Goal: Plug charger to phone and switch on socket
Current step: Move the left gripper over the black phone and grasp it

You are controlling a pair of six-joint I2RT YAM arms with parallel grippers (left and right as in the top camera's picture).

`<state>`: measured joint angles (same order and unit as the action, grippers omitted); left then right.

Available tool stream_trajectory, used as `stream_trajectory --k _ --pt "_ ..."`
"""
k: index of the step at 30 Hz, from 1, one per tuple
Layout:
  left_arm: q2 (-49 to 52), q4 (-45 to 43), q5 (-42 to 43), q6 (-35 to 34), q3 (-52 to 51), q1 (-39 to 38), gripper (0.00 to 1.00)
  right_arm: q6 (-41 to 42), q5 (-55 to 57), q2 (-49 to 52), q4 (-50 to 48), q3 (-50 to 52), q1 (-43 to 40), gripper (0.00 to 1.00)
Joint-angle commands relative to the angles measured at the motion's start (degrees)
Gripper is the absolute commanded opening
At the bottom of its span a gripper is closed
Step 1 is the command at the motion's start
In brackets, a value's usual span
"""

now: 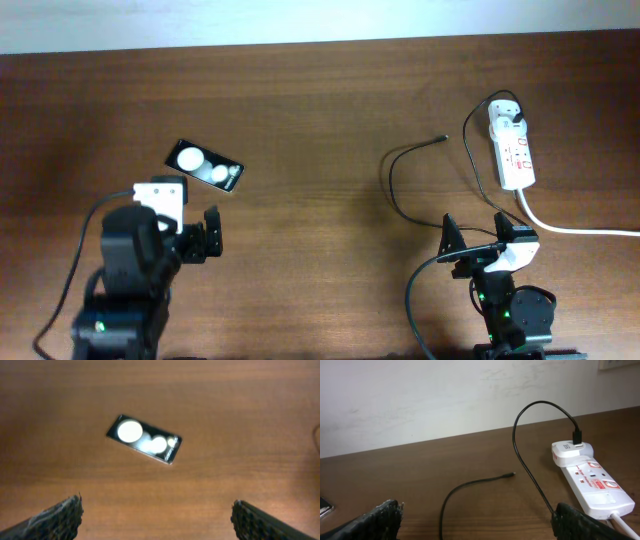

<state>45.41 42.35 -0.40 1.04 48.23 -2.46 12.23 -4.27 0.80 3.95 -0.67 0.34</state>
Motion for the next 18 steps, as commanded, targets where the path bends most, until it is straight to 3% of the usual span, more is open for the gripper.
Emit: stream_trajectory --k 1,6,18 --pt "8.1 4.2 6.2 -0.3 9.2 0.2 0.99 0.2 0.5 -0.3 0.2 0.3 0.4 0.99" --pt "15.6 8.8 19.3 -0.1 11.7 0.2 0.99 0.2 0.5 -0.3 0.2 0.3 0.4 0.99" --pt "24.8 5.0 24.4 -0.3 11.6 0.2 0.99 0.2 0.5 -0.3 0.2 0.3 0.4 0.99"
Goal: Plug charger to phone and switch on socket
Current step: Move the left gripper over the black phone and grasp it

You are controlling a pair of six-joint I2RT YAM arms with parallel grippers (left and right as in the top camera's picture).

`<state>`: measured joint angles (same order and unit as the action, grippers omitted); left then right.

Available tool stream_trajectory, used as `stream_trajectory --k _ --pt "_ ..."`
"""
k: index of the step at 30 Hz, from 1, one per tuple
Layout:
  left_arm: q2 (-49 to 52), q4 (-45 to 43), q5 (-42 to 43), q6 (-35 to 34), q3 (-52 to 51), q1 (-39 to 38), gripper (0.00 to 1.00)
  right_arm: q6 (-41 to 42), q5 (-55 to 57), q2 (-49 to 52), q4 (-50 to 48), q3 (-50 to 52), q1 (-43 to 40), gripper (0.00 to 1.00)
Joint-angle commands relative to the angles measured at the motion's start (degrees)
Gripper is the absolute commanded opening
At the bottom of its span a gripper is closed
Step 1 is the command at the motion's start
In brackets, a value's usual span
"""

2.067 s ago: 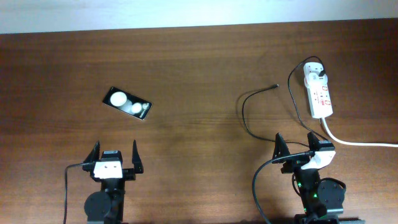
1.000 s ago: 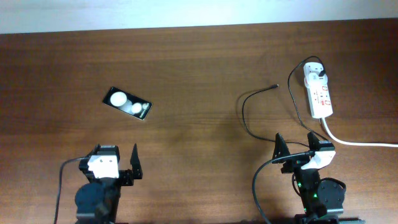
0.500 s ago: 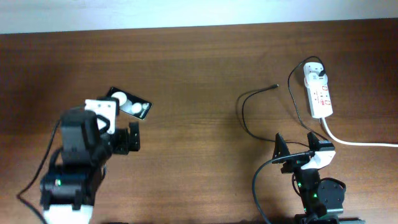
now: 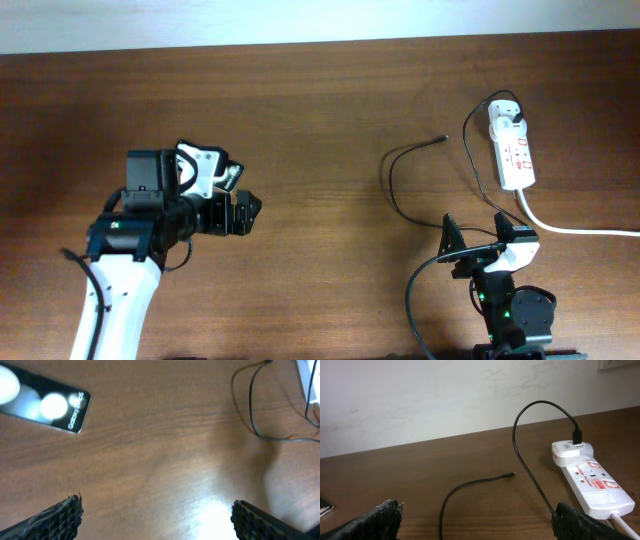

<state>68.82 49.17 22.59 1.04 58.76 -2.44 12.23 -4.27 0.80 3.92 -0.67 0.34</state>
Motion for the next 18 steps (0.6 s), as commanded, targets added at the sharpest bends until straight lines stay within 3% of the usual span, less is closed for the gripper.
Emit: stream_trajectory --k 1,2,4,8,15,18 --pt "2.3 -3.3 -2.8 -7.1 1.1 0.2 0.99 0.2 0.5 -0.3 0.2 0.3 0.4 0.99" --pt "3.0 -4.2 -9.8 -15.2 1.1 0.2 0.99 0.2 0.5 -0.3 0.2 0.3 0.4 0.99" --pt "4.7 -5.0 -16.8 -22.1 1.8 0.2 0.99 0.2 0.5 -0.3 0.2 0.3 0.4 0.99" --pt "11.5 -3.0 -20.4 -28.0 8.7 0.1 0.99 0.2 0.5 -0.3 0.2 0.3 0.4 0.99" --pt "30.2 9.4 -23.4 -42.4 29.7 0.1 0.99 0.2 0.5 -0.3 0.2 0.3 0.4 0.99" --pt "35.6 10.1 -23.5 -45.3 34.2 0.2 1.00 0.2 0.5 -0.3 0.2 0.3 0.4 0.99"
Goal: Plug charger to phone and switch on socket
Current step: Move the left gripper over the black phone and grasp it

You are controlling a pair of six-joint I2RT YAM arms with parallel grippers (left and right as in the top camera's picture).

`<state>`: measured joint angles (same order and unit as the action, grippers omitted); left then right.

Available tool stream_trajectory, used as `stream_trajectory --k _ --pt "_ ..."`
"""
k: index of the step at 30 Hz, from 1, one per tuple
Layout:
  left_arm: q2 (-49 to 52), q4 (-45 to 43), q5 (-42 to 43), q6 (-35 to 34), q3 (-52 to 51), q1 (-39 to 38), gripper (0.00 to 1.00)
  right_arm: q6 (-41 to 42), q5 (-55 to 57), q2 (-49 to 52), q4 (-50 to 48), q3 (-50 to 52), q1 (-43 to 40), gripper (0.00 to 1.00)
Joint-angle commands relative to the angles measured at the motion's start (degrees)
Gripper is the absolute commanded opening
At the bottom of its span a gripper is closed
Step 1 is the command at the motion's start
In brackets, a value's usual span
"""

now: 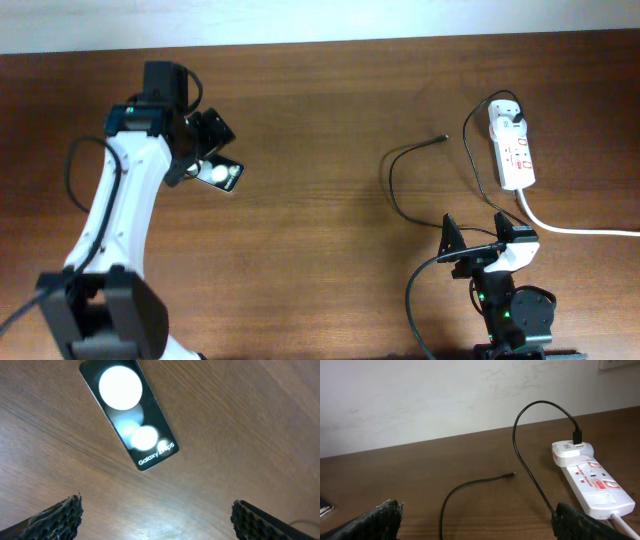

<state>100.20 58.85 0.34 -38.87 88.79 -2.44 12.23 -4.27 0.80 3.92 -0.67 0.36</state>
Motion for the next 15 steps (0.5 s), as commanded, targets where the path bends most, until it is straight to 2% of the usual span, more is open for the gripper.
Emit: stream_trajectory --k 1,3,7,15 --pt "5.4 0.4 -1.4 -6.3 5.0 0.3 0.99 0.2 0.5 -0.3 0.2 0.3 0.4 0.99" --pt "8.5 0.4 -1.1 -8.7 5.9 1.1 0.99 0.2 0.5 -0.3 0.2 0.3 0.4 0.99" --pt "13.5 -0.5 -0.8 -9.3 5.9 2.6 0.99 0.2 0.5 -0.3 0.2 0.3 0.4 0.99" --pt "21.2 -4.4 -0.8 -16.9 7.0 3.4 1.00 0.2 0.5 -0.3 0.2 0.3 0.4 0.99"
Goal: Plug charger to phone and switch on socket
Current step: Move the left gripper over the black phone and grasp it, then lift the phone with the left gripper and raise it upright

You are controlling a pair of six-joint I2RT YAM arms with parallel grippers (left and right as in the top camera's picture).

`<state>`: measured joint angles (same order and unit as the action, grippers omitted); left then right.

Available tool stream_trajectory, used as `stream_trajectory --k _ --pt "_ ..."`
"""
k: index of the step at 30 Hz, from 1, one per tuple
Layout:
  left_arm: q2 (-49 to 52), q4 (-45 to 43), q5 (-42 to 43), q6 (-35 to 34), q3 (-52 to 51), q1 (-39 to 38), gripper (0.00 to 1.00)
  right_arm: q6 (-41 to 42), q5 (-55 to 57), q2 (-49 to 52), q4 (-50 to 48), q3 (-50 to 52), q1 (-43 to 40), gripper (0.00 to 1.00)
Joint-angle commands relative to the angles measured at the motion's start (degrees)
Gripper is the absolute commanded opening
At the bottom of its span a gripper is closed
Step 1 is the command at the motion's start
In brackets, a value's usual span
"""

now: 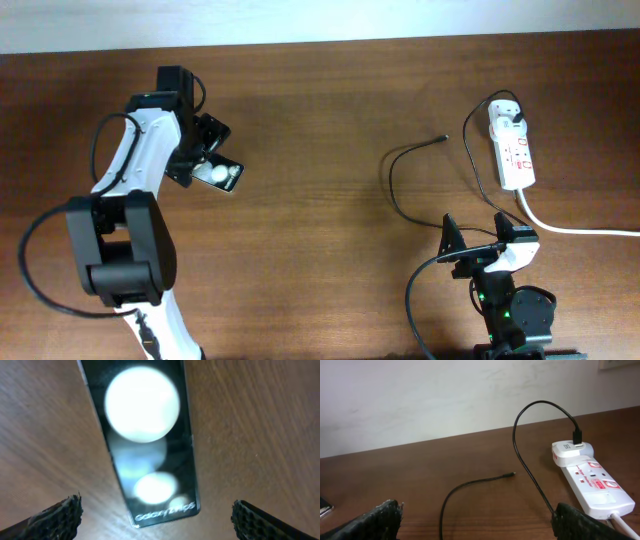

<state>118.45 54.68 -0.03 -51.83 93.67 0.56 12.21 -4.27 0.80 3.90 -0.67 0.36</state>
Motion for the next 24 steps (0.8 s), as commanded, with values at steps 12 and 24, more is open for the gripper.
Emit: stream_trajectory --k 12,24 --pt "11.2 0.2 1.5 -3.5 6.6 2.9 0.99 0.3 0.5 -0.3 0.2 0.3 0.4 0.99" --pt "15.0 1.1 3.7 -3.5 6.6 1.6 0.89 0.3 0.5 -0.3 0.2 0.3 0.4 0.99"
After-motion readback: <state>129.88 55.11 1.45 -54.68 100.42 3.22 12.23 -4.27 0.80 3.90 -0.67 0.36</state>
